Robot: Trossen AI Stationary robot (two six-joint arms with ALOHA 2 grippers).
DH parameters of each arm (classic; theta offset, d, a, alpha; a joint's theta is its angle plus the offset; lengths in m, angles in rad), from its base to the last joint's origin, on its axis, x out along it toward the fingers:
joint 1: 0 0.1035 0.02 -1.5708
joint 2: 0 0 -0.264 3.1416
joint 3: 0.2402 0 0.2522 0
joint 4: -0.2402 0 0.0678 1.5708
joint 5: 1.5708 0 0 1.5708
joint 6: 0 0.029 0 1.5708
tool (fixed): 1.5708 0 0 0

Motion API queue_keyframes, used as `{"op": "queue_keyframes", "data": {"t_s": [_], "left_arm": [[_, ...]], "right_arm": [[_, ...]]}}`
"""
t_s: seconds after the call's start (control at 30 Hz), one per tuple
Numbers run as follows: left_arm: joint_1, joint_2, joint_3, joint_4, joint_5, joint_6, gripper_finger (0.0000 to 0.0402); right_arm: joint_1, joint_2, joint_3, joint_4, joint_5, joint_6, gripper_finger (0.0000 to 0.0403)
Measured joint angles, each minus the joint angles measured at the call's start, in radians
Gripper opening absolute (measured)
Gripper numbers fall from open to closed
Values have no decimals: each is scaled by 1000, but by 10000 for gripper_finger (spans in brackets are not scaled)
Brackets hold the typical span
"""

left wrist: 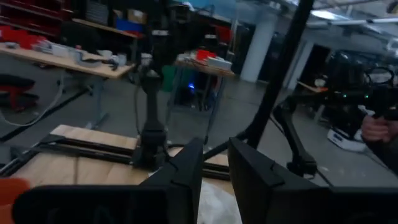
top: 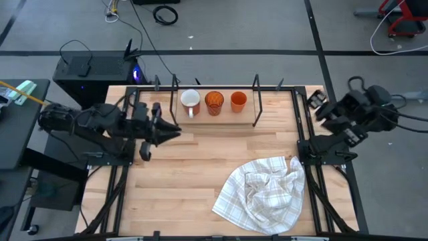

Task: Stack small to large cups/mugs on shelf
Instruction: Return to Home Position

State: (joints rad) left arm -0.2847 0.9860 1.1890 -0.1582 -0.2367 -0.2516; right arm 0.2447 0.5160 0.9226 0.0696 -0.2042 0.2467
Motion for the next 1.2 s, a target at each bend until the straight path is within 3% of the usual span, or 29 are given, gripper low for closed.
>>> {"op": "queue_keyframes", "data": {"t_s": [0.3, 0.47, 0.7, 0.83, 1.03, 1.2], "left_arm": [[81, -336, -251, 77, -3, 34, 87], [94, -544, -411, 179, -2, 52, 87], [94, -761, -630, 309, -2, 28, 81], [94, -847, -710, 316, -2, 27, 86], [94, -986, -797, 325, -3, 12, 91], [94, -981, -804, 326, -2, 19, 89]], "right_arm": [[0, -201, -9, -27, 59, -90, 91], [0, -316, -89, -24, 106, -67, 91], [0, -422, -371, 287, 142, -14, 91], [0, -460, -503, 470, 156, 16, 91], [0, -515, -619, 589, 155, 37, 91], [0, -515, -669, 618, 164, 51, 91]]}}
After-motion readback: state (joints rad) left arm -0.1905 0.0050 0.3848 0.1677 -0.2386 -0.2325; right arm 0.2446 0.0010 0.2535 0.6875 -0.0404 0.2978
